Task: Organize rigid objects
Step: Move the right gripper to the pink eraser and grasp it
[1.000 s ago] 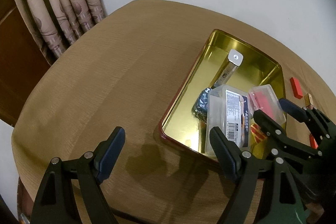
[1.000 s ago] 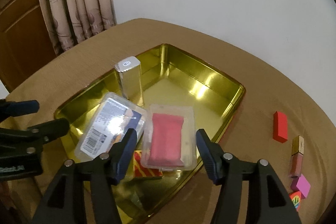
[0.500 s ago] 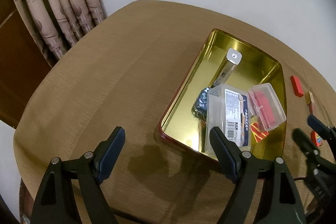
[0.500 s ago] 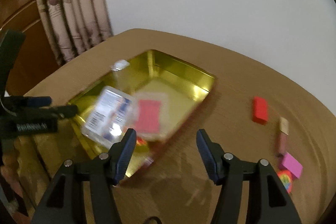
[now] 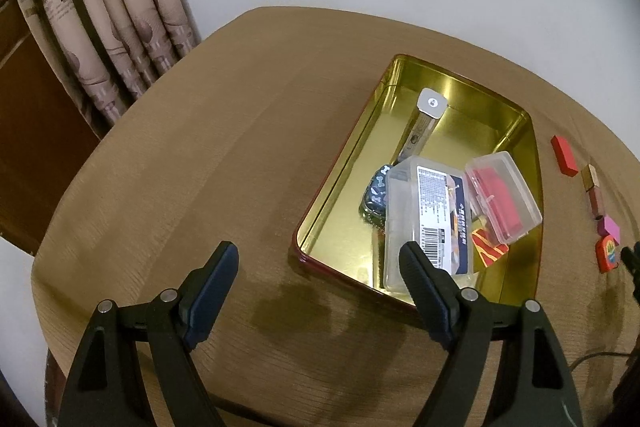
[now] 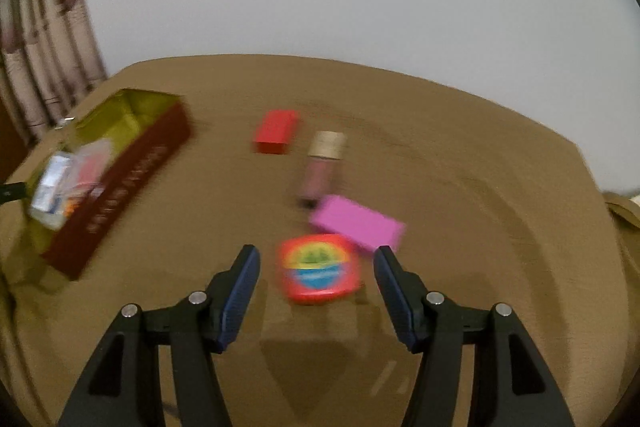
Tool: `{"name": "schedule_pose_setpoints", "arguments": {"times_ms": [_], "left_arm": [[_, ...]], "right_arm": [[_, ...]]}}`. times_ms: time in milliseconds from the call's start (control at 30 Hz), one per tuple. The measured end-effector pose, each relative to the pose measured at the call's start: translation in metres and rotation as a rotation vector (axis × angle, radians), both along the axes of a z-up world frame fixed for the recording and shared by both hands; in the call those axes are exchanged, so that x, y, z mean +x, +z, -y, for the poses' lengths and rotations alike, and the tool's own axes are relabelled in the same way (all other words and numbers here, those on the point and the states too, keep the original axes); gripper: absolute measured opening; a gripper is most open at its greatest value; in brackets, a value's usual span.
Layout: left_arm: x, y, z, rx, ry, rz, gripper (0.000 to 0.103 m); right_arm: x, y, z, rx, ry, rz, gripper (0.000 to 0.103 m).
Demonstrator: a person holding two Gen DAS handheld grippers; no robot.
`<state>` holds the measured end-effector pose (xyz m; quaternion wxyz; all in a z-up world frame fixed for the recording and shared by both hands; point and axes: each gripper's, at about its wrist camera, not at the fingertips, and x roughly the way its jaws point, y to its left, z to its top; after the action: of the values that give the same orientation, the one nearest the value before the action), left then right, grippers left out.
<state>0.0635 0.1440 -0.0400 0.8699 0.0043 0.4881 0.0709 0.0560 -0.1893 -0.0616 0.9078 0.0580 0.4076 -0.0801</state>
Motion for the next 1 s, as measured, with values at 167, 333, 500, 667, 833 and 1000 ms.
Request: {"name": "schedule_pose_setpoints", "arguments": {"times_ms": [167,333,500,667,833,1000], "left_arm": [[0.000,-0.002,0.002,0.023,-0.003,0.001,0.080],[-0.001,-0.001,0.002,0.030,-0.006,0.017,0.080],[0.000,-0.002,0.003,0.022,-0.012,0.020,0.080],[0.001,-0.001,0.002,0.002,-0.020,0.039,0.080],[0.003,-0.003,0.003,0.021,-0.015,0.040,0.080],[0.003,-0.003,0.005,0.030,-0.017,0.038,0.080]], "right_arm": [[0.005,-0.013,0.036,-0.053,0.005,-0.023,0.061],[0.021,-0.031,0.046,-0.050,0.119,-0.046,0.061],[0.041,-0.037,0.040,-0.039,0.236,-0.040,0.061],[0.069,-0.040,0.027,-0.021,0.293,-0.026,0.061],[0.083,-0.042,0.012,0.033,0.322,-0.033,0.061],[0.069,-0.043,0.008,0.029,0.278,-0.015,0.044]]}}
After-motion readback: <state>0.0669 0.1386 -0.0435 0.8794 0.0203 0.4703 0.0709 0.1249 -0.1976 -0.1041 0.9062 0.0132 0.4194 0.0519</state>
